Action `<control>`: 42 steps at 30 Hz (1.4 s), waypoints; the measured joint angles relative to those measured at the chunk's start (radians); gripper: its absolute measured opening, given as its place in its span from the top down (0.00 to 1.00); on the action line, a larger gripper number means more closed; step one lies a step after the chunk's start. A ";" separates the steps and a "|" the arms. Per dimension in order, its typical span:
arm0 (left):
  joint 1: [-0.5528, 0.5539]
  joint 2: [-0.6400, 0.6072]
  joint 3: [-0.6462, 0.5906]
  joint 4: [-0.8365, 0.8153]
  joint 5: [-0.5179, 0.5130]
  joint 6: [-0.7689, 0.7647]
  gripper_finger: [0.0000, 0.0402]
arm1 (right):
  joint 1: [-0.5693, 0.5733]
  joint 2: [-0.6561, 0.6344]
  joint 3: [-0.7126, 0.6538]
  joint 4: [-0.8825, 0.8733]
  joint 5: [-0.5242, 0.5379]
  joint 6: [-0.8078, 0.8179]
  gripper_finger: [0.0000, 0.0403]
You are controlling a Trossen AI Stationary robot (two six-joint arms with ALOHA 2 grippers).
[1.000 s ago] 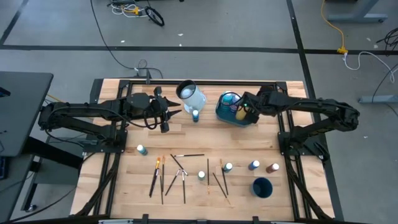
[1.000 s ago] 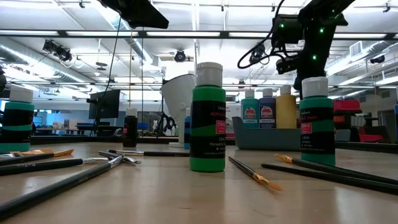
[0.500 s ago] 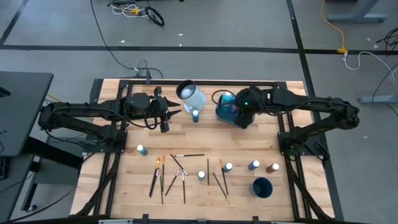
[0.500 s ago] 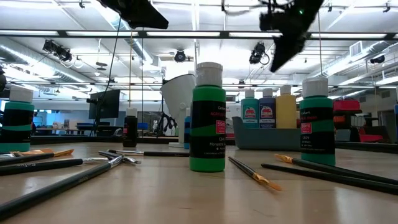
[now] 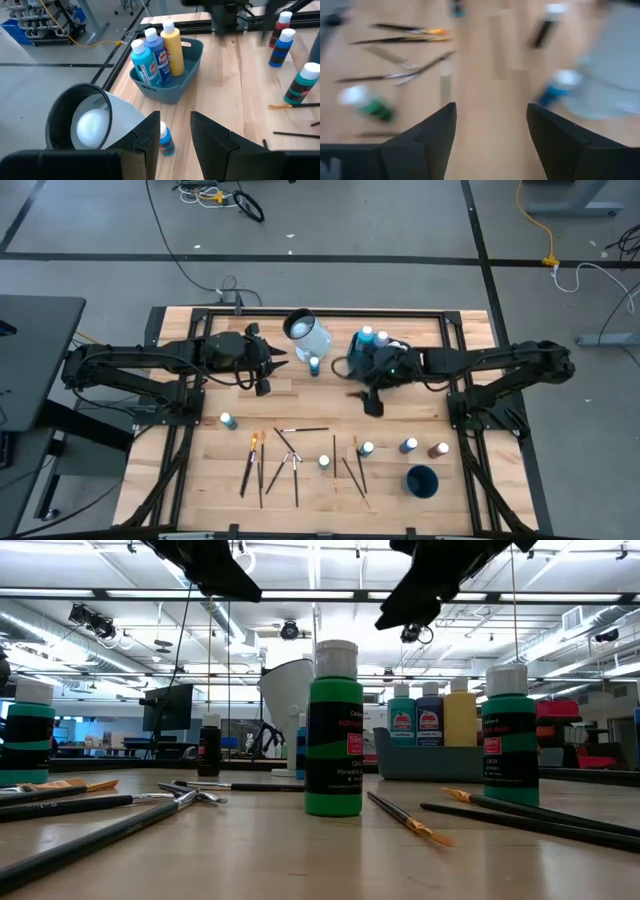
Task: Pick & Place Paint Supplies
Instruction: Put the dark green paint bottle into the blue bin
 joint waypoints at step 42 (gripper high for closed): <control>0.001 0.000 0.000 0.067 -0.004 -0.055 0.71 | 0.302 0.233 -0.022 -0.170 -0.101 -0.027 0.47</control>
